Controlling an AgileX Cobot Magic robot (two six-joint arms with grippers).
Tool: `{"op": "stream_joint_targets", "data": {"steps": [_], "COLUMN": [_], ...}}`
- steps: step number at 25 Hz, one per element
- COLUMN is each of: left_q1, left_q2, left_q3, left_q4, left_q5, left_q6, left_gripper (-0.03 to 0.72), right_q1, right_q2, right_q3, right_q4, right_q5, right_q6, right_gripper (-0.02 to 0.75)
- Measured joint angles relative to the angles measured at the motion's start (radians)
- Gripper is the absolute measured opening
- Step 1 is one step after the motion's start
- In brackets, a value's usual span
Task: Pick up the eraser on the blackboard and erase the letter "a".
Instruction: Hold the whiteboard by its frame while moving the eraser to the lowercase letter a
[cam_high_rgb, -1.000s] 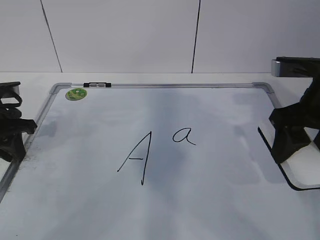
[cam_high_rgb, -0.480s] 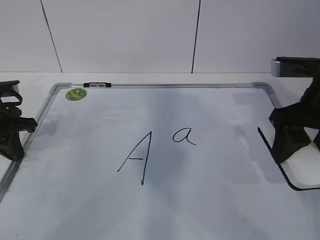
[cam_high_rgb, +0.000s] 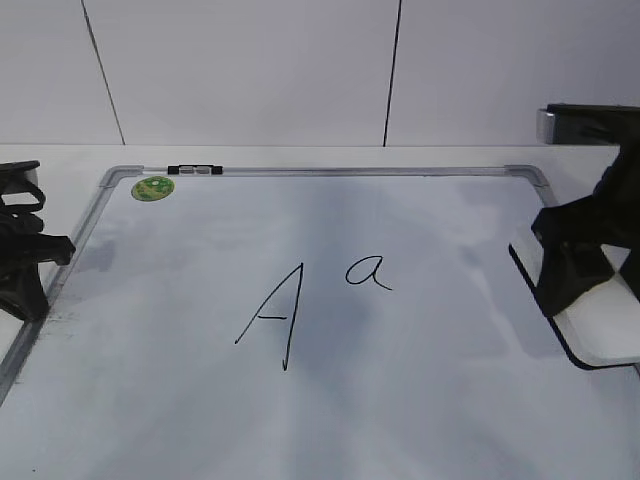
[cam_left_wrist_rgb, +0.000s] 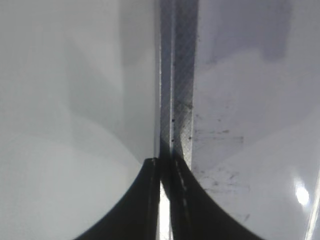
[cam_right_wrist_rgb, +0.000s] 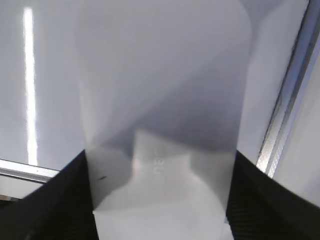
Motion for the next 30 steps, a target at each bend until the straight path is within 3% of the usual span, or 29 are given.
{"op": "stream_joint_targets", "data": {"steps": [9, 30], "left_q1": [0.0, 0.0], "left_q2": [0.0, 0.0], "left_q3": [0.0, 0.0], "left_q4": [-0.002, -0.006], "left_q5": [0.0, 0.0], "left_q6": [0.0, 0.0], "left_gripper": [0.015, 0.015], "right_q1": [0.102, 0.148], "right_q2": [0.095, 0.487], "right_q3": [-0.153, -0.468], "right_q4": [-0.02, -0.003], "right_q5": [0.002, 0.002], "right_q6": [0.0, -0.008], "right_gripper": [0.558, 0.558]}}
